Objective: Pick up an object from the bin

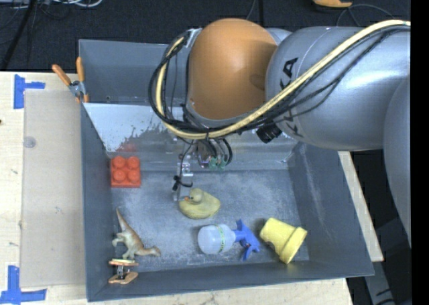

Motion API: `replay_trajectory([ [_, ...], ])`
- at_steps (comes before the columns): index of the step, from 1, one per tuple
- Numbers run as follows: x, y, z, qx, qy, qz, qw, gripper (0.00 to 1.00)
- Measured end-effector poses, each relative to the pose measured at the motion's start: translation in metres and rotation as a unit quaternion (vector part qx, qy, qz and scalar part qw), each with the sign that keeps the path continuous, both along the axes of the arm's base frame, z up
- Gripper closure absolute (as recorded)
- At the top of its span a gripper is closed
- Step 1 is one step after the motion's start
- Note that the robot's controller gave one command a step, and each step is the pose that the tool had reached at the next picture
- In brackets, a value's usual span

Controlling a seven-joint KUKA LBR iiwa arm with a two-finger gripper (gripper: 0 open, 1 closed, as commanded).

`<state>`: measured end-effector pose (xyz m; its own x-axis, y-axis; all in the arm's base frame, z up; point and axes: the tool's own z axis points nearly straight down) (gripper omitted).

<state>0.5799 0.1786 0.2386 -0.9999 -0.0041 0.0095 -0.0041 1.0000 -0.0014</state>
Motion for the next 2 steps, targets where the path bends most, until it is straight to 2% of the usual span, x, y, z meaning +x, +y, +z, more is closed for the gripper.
replay_trajectory([
  [1,0.001,-0.001,0.005,0.001,-0.004,-0.002,1.0,0.0],
  [2,-0.01,-0.014,-0.008,0.002,-0.0064,0.034,0.9994,0.0],
])
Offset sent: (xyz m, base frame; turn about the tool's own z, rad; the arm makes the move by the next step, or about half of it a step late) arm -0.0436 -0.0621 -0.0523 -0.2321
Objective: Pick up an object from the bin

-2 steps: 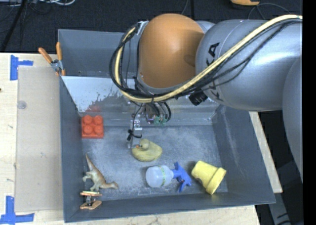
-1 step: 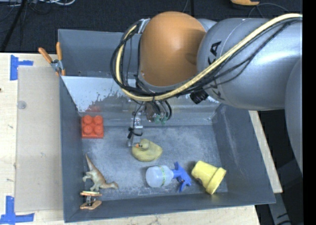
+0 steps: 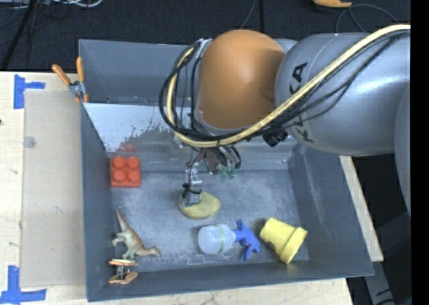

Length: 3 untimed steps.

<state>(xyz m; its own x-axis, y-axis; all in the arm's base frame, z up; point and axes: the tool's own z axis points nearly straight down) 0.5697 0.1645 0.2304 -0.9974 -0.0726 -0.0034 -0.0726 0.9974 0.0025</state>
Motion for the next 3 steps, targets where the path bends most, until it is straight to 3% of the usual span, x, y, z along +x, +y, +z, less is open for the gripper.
replay_trajectory([
  [1,-0.038,-0.026,-0.039,-0.002,0.0034,0.038,0.9993,0.0],
  [2,-0.038,-0.048,-0.06,-0.001,0.004,0.009,1.0,0.0],
  [3,-0.031,-0.057,-0.084,-0.002,0.003,0.032,0.9995,0.0],
])
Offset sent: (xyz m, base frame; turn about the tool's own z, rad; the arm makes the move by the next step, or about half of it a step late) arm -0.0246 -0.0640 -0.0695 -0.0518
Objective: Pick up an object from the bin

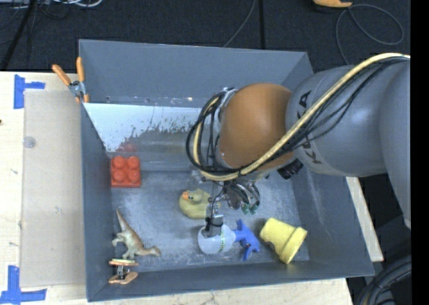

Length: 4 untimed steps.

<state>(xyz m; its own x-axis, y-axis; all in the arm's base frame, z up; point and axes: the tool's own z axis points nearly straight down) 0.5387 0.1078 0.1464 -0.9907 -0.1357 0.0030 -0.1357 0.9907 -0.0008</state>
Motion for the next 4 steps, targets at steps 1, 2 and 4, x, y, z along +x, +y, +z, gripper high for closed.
replay_trajectory([
  [1,0.031,-0.009,-0.034,0.001,0.0014,-0.114,0.9935,1.0],
  [2,0.031,-0.009,-0.034,0.001,0.0014,-0.114,0.9934,1.0],
  [4,0.04,-0.007,0.052,0.001,0.0018,-0.112,0.9937,1.0],
])
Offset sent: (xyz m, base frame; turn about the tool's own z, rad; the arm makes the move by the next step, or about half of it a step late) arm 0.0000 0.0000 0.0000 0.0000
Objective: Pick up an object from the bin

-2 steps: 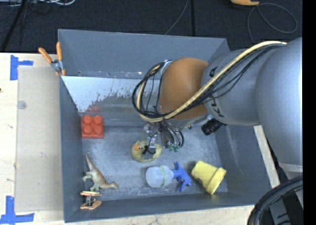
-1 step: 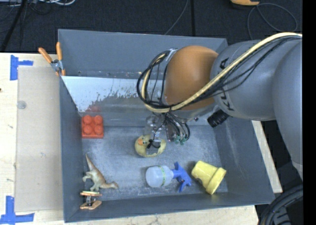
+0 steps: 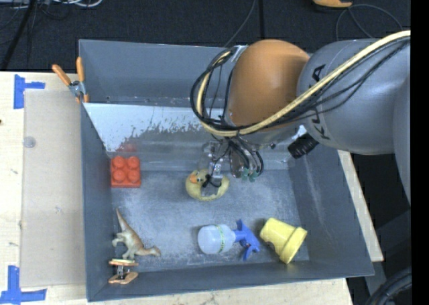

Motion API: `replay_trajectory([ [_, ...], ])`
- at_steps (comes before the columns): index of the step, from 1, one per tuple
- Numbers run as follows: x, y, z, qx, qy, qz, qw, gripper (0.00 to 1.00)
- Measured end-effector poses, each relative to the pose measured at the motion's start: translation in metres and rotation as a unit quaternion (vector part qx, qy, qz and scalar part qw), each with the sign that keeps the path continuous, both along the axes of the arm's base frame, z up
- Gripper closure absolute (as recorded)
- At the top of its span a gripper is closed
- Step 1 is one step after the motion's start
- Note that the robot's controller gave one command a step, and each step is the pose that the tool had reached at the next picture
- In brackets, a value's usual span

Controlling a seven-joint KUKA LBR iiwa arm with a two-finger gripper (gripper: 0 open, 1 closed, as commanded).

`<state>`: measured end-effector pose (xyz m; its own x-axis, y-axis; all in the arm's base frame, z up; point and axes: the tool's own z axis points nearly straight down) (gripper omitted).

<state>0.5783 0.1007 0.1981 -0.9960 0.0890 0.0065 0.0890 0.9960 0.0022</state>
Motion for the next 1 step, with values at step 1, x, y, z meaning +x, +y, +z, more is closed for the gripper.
replay_trajectory([
  [1,0.0034,0.0045,0.0563,-0.001,0.0046,0.013,0.9999,1.0],
])
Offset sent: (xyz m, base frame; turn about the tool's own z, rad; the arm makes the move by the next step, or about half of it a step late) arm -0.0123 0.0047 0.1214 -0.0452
